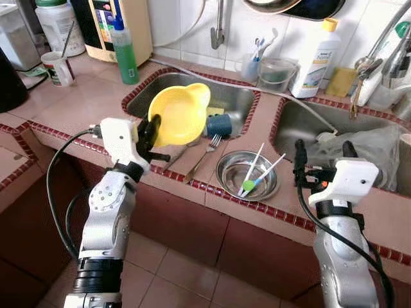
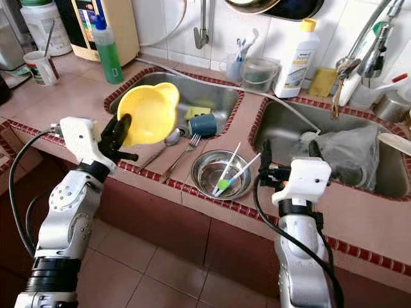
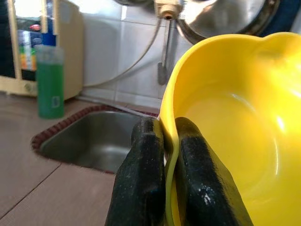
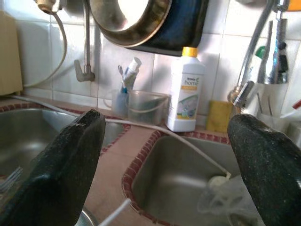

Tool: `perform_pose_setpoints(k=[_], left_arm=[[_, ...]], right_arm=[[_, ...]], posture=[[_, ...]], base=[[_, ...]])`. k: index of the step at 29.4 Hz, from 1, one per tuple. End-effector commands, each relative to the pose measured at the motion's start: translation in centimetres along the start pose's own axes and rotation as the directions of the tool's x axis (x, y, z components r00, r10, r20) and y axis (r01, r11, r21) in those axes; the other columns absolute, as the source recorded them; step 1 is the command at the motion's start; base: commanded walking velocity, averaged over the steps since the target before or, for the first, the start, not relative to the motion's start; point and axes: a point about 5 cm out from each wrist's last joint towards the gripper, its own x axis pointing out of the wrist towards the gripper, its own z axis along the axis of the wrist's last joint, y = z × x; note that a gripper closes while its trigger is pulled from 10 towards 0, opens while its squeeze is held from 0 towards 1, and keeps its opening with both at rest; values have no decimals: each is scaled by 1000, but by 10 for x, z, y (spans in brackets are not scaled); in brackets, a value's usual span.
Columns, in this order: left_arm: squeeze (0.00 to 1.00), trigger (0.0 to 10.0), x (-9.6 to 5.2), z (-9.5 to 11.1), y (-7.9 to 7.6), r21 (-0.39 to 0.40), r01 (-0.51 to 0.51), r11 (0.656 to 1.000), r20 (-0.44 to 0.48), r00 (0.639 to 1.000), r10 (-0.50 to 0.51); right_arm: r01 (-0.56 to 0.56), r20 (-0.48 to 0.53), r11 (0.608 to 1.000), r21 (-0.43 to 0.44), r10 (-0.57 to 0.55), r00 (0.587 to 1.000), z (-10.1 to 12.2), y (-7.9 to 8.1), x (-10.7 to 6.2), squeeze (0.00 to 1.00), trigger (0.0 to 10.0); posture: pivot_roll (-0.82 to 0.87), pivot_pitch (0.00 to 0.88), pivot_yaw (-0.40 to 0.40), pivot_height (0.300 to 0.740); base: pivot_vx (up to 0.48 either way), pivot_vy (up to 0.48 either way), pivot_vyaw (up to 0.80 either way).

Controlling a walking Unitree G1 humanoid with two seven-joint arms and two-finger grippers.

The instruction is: Kitchen organization

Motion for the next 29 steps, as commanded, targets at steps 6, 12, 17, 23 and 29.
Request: perform_pose_setpoints(k=[6, 12, 17, 23, 29], left_arm=[[0, 10000, 6, 0, -4, 31, 22, 999, -10, 1000, -22], [0, 10000, 5, -3, -5, 21, 20, 1000, -25, 999, -20], [0, 10000, 6, -2, -5, 11, 13, 1000, -26, 1000, -13], [0, 10000, 7, -2, -9, 53, 30, 998, -29, 999, -28], [0, 10000, 6, -2, -11, 51, 43, 998, -32, 999, -42]], right_arm=[[-28, 18, 999, -30, 29, 999, -1, 3, 7, 0, 10000], [-45, -11, 998, -38, 44, 999, -6, 5, 3, 0, 10000], [-41, -17, 999, -18, 41, 999, -8, 7, 4, 0, 10000], [-50, -17, 999, -19, 50, 999, -8, 10, 4, 0, 10000], [-46, -2, 999, -15, 46, 999, -7, 9, 5, 0, 10000]], posture=[[-16, 0, -28, 731], [-18, 0, -27, 731], [-17, 0, -26, 731], [-15, 0, -28, 731], [-15, 0, -29, 731]], base=[[0, 373, 0], [0, 474, -117], [0, 474, -776], [0, 159, -775], [0, 0, -643]])
